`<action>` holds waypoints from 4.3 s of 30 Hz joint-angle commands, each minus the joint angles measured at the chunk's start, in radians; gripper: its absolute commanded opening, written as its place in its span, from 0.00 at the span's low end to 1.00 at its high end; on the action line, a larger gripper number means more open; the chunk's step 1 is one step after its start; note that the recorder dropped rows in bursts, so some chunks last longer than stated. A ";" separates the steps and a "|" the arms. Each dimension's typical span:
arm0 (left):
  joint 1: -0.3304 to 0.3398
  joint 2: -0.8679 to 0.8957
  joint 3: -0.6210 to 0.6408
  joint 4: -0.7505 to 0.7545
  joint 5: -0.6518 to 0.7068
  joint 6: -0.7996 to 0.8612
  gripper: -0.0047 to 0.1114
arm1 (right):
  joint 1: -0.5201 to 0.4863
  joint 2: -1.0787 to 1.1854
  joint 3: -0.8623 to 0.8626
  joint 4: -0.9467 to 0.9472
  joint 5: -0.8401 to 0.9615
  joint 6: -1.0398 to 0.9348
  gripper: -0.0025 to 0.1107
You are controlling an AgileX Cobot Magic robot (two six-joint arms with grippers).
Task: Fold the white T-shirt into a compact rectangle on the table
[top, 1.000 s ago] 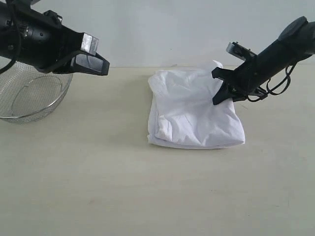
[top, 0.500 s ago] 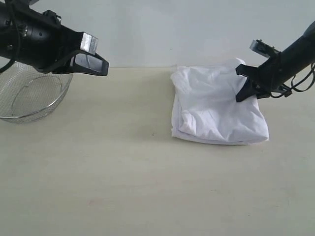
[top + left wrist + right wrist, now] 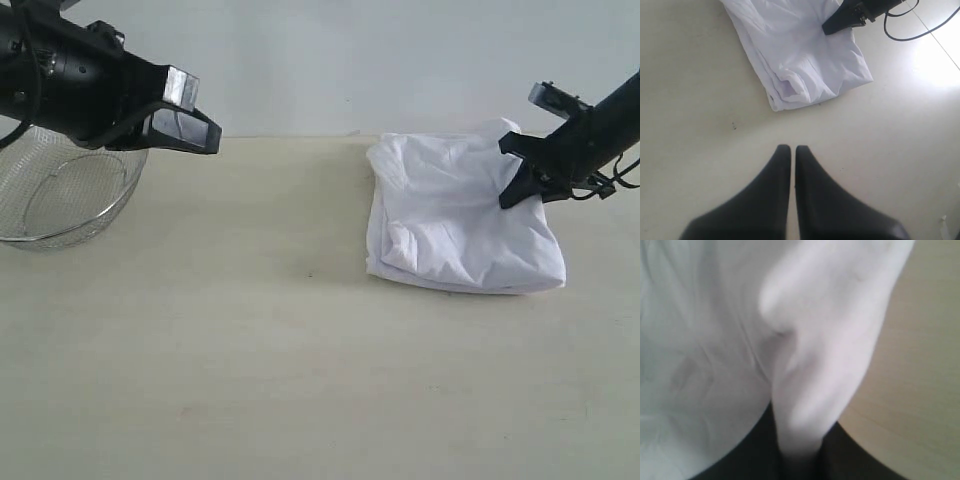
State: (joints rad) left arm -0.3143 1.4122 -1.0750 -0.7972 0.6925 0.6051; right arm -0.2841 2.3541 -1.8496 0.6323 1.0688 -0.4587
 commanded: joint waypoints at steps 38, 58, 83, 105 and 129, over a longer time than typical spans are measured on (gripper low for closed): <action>0.001 -0.009 0.004 0.006 0.003 -0.007 0.08 | -0.045 -0.004 -0.017 -0.075 -0.020 0.002 0.02; 0.001 -0.009 0.004 0.006 0.003 -0.007 0.08 | -0.045 -0.004 -0.017 -0.068 -0.048 -0.010 0.02; 0.001 -0.009 0.004 0.008 0.003 -0.007 0.08 | -0.045 -0.006 -0.017 -0.095 -0.084 -0.028 0.35; 0.001 -0.009 0.004 0.010 0.003 -0.007 0.08 | -0.045 -0.127 -0.019 -0.179 -0.033 0.120 0.58; 0.001 -0.009 0.004 0.010 0.037 -0.007 0.08 | -0.036 -0.091 0.209 -0.096 -0.097 0.135 0.02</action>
State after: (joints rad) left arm -0.3143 1.4122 -1.0750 -0.7889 0.7256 0.6051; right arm -0.3169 2.2642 -1.6390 0.5515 0.9769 -0.3207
